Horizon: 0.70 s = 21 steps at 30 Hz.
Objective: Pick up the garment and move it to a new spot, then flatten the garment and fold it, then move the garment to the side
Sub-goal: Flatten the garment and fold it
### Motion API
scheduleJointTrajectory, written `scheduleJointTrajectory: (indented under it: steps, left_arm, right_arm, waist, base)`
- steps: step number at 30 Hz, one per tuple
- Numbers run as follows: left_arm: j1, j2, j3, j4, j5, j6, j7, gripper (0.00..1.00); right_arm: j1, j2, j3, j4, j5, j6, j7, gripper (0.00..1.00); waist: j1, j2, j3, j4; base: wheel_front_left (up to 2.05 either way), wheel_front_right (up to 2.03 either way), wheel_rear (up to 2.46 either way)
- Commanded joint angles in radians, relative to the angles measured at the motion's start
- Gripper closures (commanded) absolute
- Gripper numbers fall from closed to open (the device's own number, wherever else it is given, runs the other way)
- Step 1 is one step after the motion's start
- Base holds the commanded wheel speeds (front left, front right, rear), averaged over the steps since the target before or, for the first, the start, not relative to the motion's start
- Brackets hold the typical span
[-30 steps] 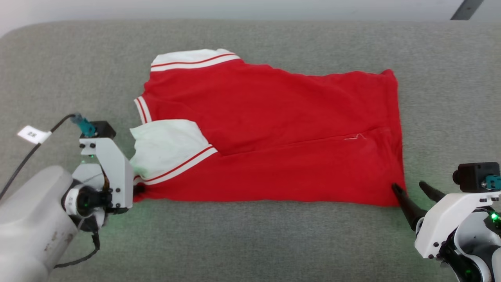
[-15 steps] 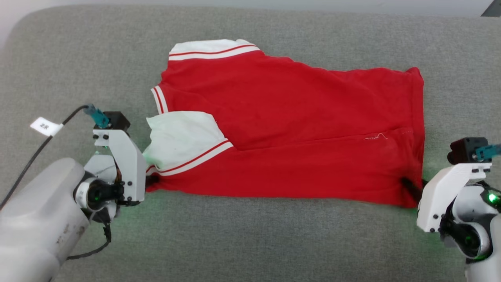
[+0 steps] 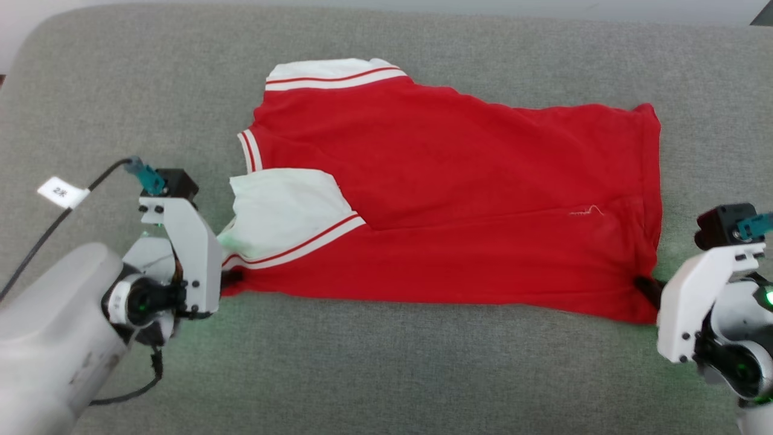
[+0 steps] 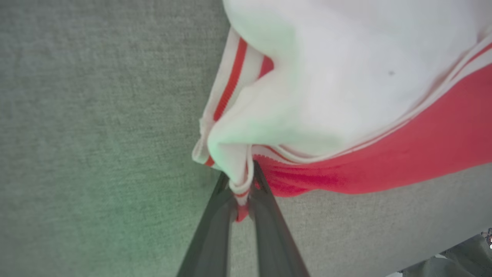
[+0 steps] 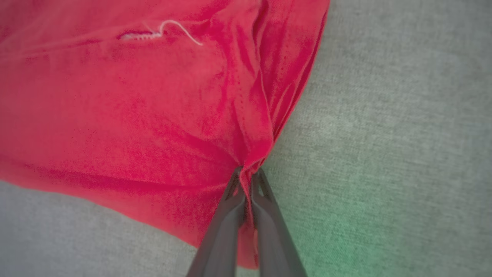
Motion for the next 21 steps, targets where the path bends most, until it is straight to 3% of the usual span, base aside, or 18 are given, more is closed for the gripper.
scheduleJointTrajectory:
  steps: [1,12,16,21]
  left_arm:
    - [0.043,0.008,-0.019,-0.004,0.004,0.013,0.016,1.0]
    - [0.139,0.22,-0.027,-0.415,0.017,0.21,0.085,1.0]
    - [0.192,0.27,-0.028,-0.539,0.011,0.275,0.071,1.0]
    - [0.249,0.291,-0.039,-0.598,0.004,0.31,0.054,1.0]
  right_arm:
    - [0.033,-0.013,-0.002,0.004,0.007,-0.002,0.017,1.0]
    - [0.159,-0.092,-0.034,-0.194,0.047,-0.002,0.177,1.0]
    - [0.217,-0.08,-0.06,-0.243,0.054,-0.002,0.211,1.0]
    - [0.268,-0.05,-0.075,-0.253,0.046,-0.002,0.21,1.0]
  waist:
    - [0.0,0.0,-0.004,-0.001]
    - [0.0,0.0,-0.019,0.002]
    - [0.0,0.0,-0.02,0.002]
    - [0.0,0.0,-0.017,-0.003]
  base:
    - [0.0,0.0,0.0]
    - [0.0,0.0,0.0]
    - [0.0,0.0,0.0]
    - [0.0,0.0,0.0]
